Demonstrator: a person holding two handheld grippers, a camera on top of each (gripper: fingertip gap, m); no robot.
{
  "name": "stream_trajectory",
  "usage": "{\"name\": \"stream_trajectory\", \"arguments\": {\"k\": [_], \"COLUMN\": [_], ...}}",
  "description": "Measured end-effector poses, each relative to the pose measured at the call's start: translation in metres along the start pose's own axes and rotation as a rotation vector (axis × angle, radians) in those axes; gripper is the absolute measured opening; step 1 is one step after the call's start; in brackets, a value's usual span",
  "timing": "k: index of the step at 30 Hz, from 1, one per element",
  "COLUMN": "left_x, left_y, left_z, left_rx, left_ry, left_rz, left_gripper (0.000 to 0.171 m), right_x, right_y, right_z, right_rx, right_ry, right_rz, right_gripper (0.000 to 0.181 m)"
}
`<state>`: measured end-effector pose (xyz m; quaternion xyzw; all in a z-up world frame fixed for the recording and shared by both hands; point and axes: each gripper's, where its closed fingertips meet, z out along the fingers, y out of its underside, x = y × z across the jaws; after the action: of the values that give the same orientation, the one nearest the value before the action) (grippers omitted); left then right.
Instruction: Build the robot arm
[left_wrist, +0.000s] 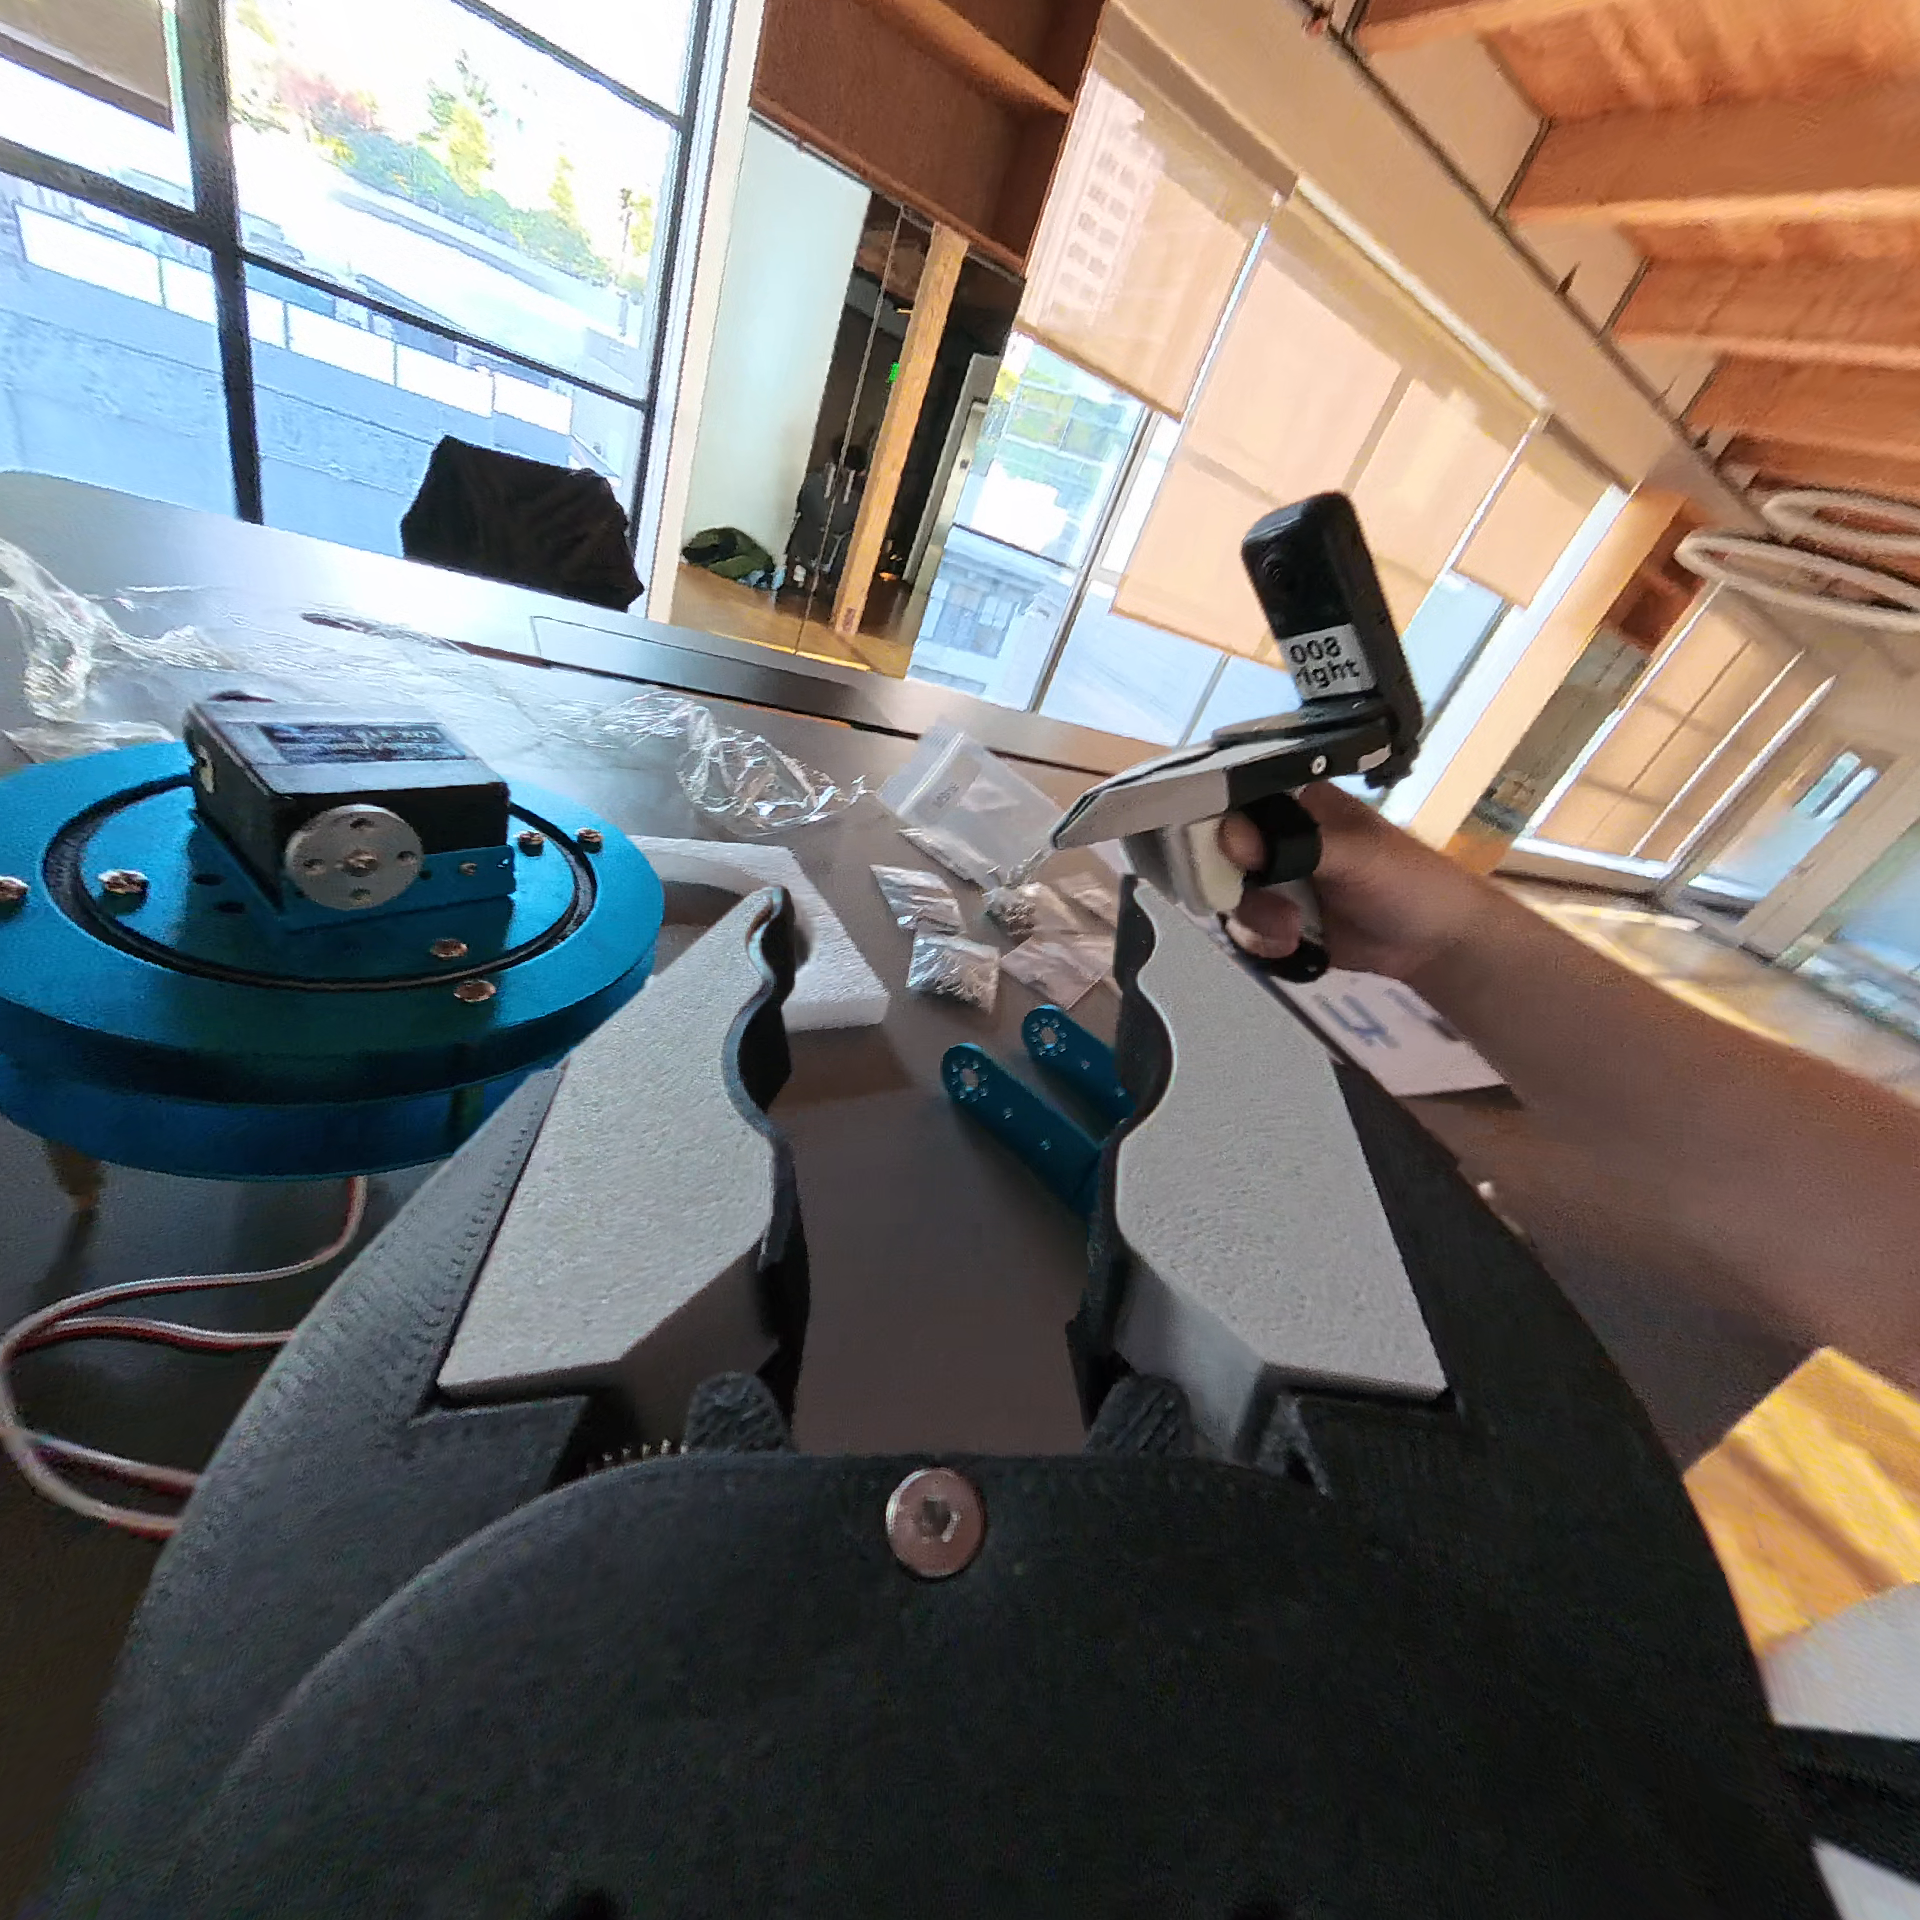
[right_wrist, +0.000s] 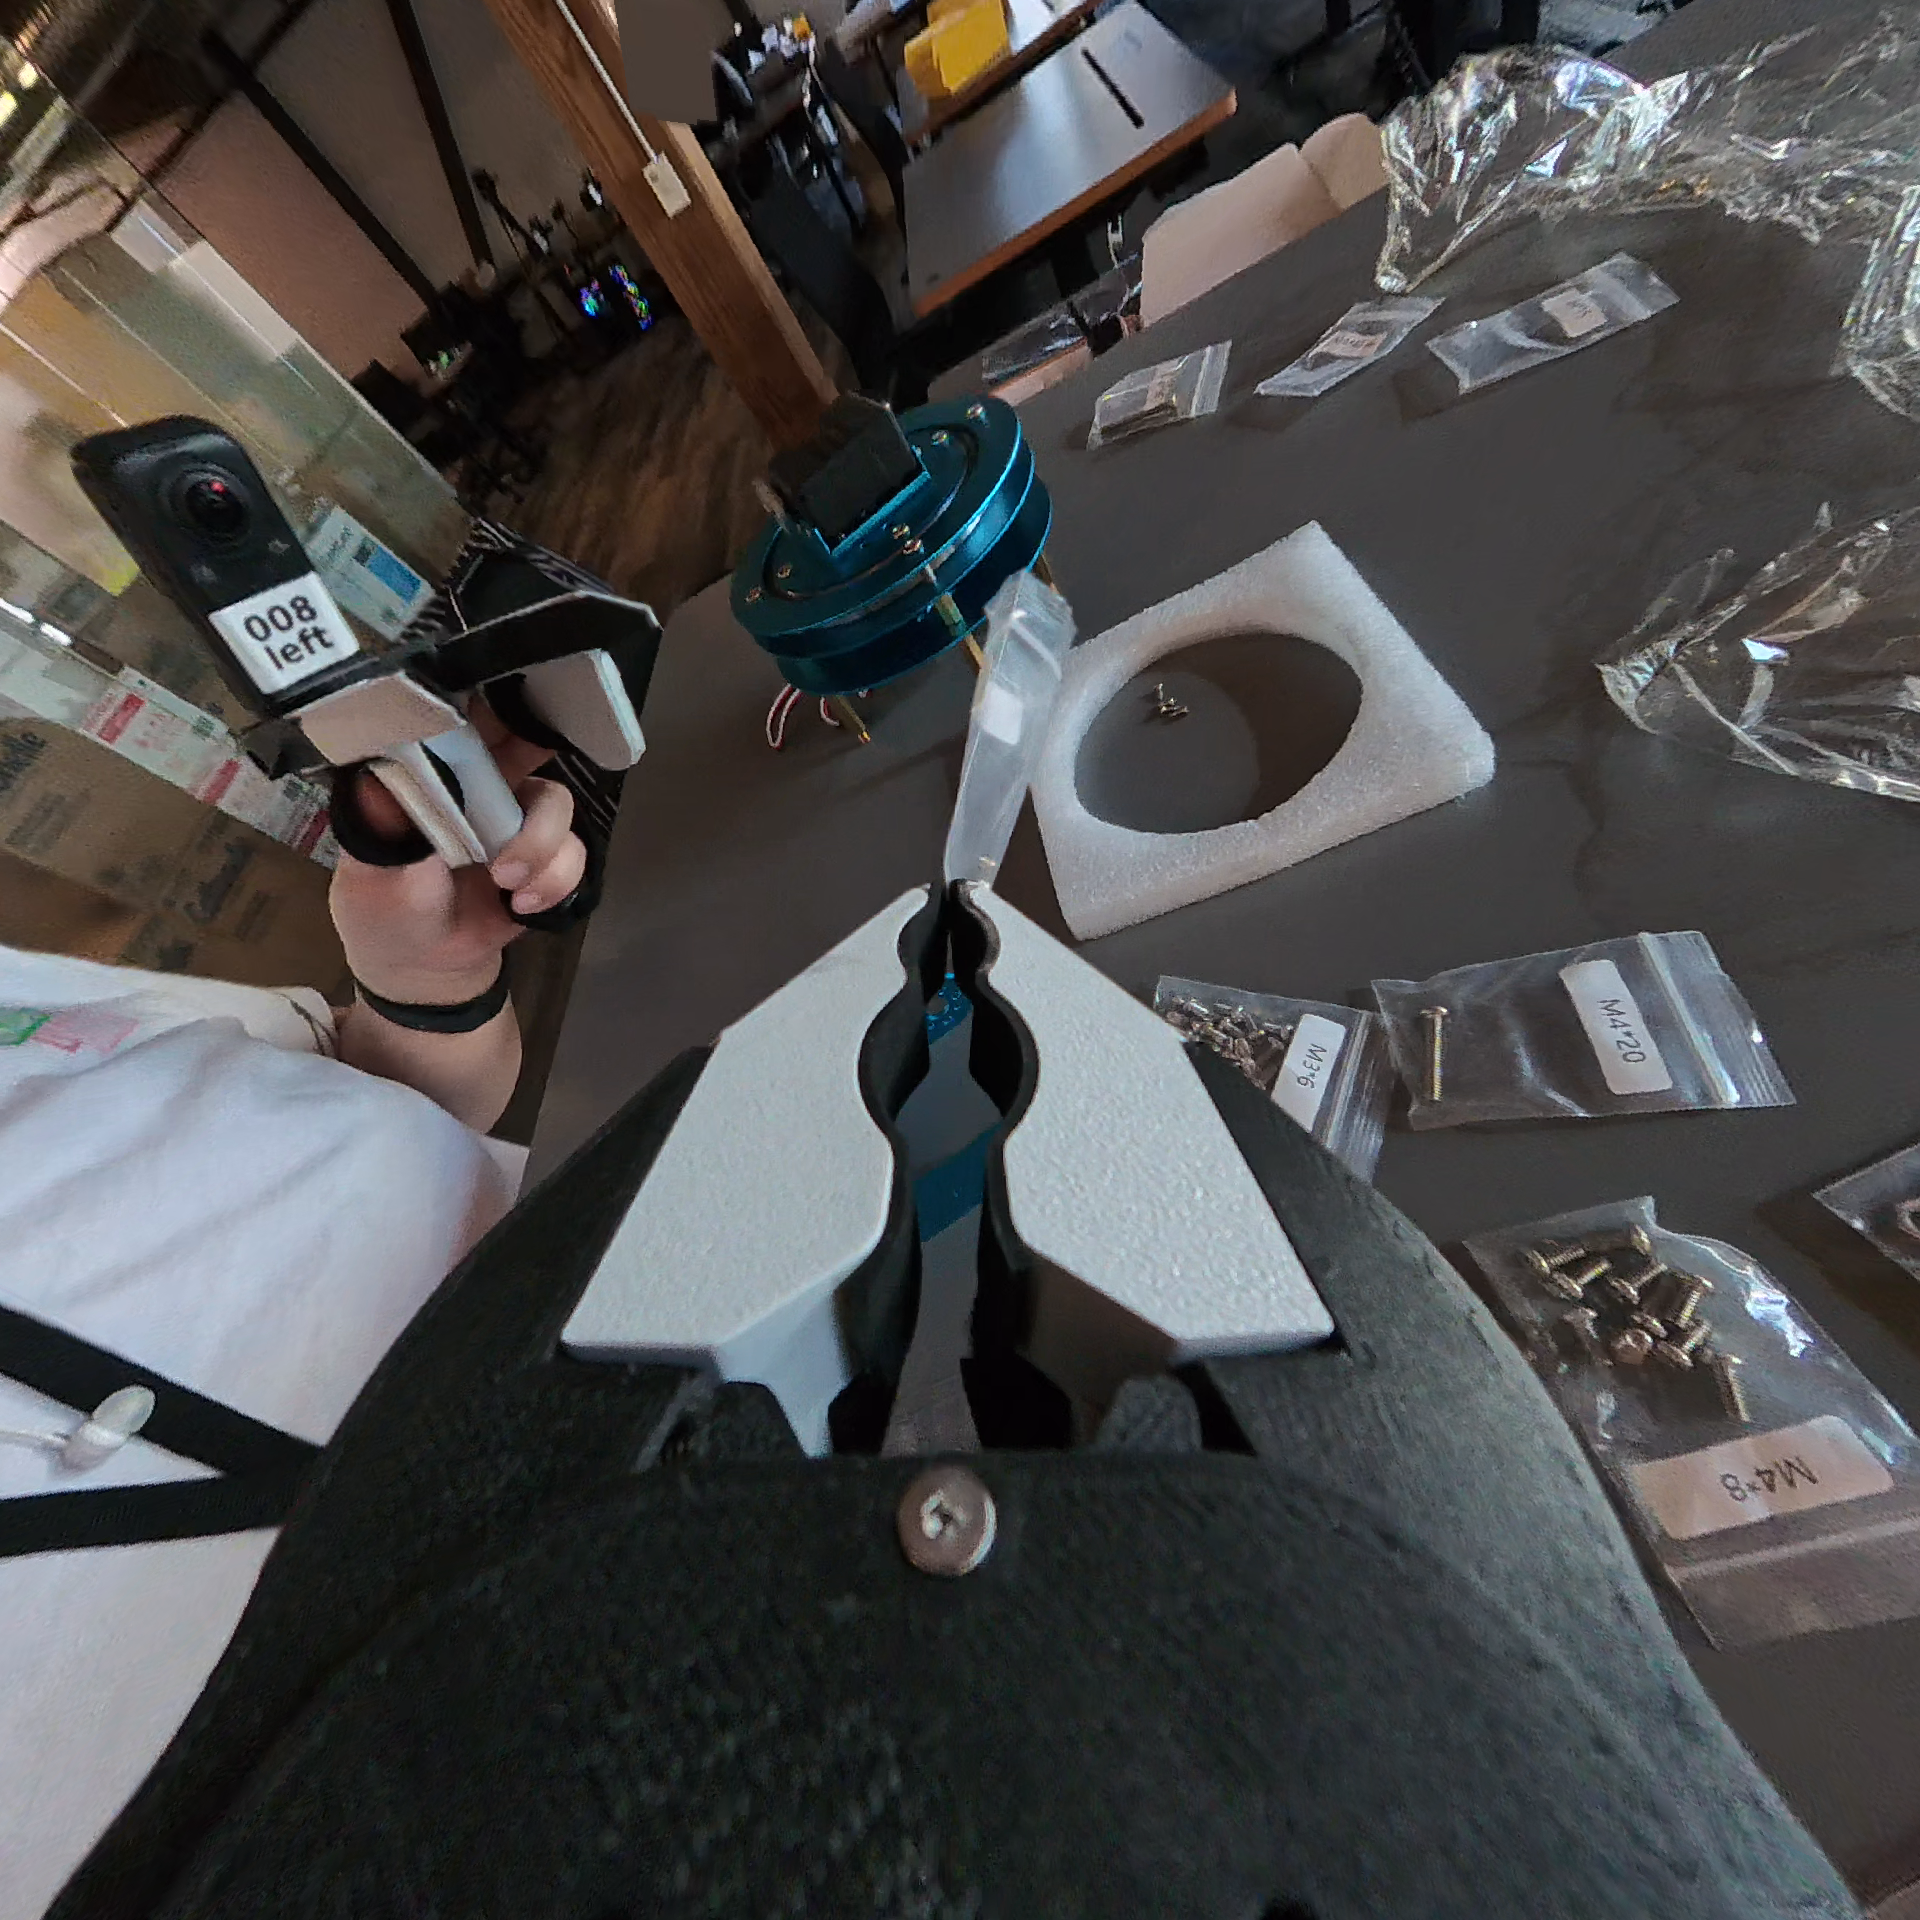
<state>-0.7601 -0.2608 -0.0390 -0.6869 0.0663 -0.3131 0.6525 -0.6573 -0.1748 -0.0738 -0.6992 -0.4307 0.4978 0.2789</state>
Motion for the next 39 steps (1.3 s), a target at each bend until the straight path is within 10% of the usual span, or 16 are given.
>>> {"name": "stream_trajectory", "arguments": {"k": [16,39], "left_x": [0.033,0.084], "left_y": [-0.044,-0.012], "left_z": [0.012,-0.013], "left_rx": [0.045,0.067], "left_ry": [-0.221,-0.453], "left_rz": [0.179,0.185], "left_gripper": [0.059,0.058], "right_x": [0.006,0.023], "right_y": [0.001,0.006], "right_z": [0.0,-0.013], "right_rx": [0.038,0.008], "right_ry": [0.114,0.162], "right_rz": [-0.11,-0.129], "right_gripper": [0.0,0.0]}}
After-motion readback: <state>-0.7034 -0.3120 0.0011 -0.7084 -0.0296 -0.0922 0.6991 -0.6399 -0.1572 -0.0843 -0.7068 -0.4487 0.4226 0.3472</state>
